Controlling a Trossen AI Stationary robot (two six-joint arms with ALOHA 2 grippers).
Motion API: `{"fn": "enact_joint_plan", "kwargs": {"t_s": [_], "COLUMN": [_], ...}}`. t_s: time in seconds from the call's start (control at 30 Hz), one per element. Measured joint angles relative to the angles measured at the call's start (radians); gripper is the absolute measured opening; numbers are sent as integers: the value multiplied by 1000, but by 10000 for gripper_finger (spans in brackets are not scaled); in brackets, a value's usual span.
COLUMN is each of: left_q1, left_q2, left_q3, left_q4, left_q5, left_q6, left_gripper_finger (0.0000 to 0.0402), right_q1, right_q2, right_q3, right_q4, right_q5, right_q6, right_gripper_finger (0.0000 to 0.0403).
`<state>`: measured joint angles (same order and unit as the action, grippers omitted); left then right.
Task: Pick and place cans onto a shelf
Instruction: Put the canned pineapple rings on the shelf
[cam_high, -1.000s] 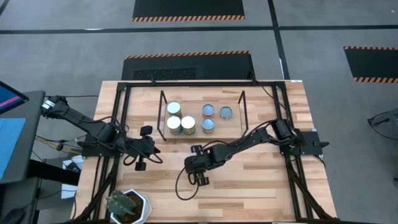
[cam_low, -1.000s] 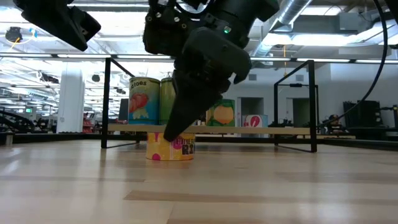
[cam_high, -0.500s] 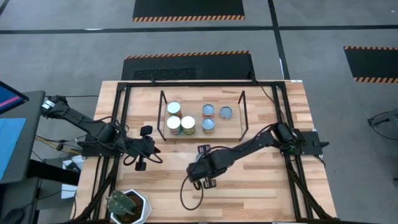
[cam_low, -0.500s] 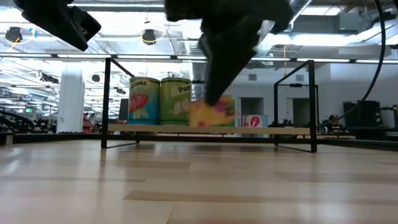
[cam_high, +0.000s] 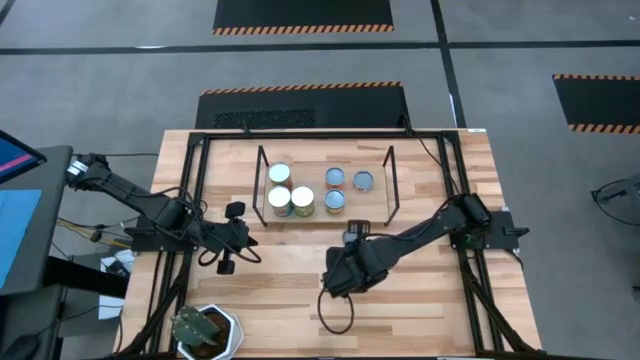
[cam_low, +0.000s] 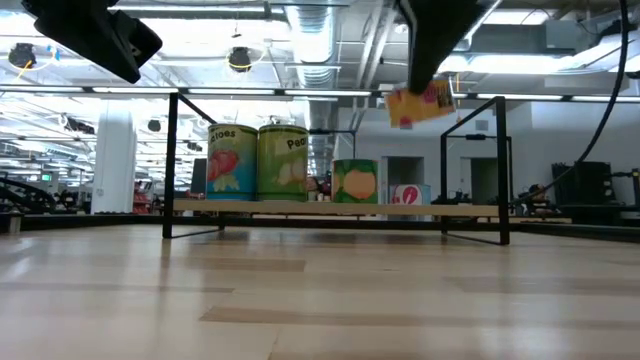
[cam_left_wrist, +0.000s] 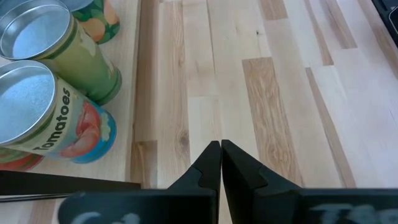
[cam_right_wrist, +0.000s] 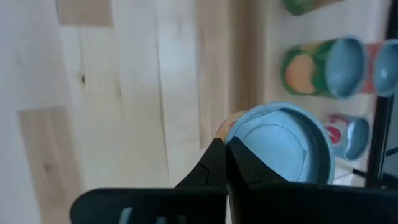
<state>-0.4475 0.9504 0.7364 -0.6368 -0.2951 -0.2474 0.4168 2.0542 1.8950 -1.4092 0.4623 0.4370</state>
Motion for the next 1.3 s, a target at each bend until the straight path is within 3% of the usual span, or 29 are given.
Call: {"fn": "enact_joint_plan", "kwargs": {"t_s": [0.47, 0.8, 1.03, 1.3], "left_q1": [0, 0, 0, 0], "left_q2": [0, 0, 0, 0], "left_q3": [0, 0, 0, 0], "left_q4": [-1, -1, 0, 0], "left_q5": [-7, -8, -56, -68], "left_q6": [1, 1, 1, 0], "left_gripper_finger": [1, 1, 1, 1], "right_q1": [-116, -236, -278, -326], "right_q2": [-34, -97, -283, -399], "right_q3": [-17, -194, -439, -673], "right_q4": [-18, -17, 349, 532], "right_q5": [64, 22, -100, -133], "right_q6": [-149, -235, -348, -334], "right_gripper_finger": [5, 4, 5, 5]}}
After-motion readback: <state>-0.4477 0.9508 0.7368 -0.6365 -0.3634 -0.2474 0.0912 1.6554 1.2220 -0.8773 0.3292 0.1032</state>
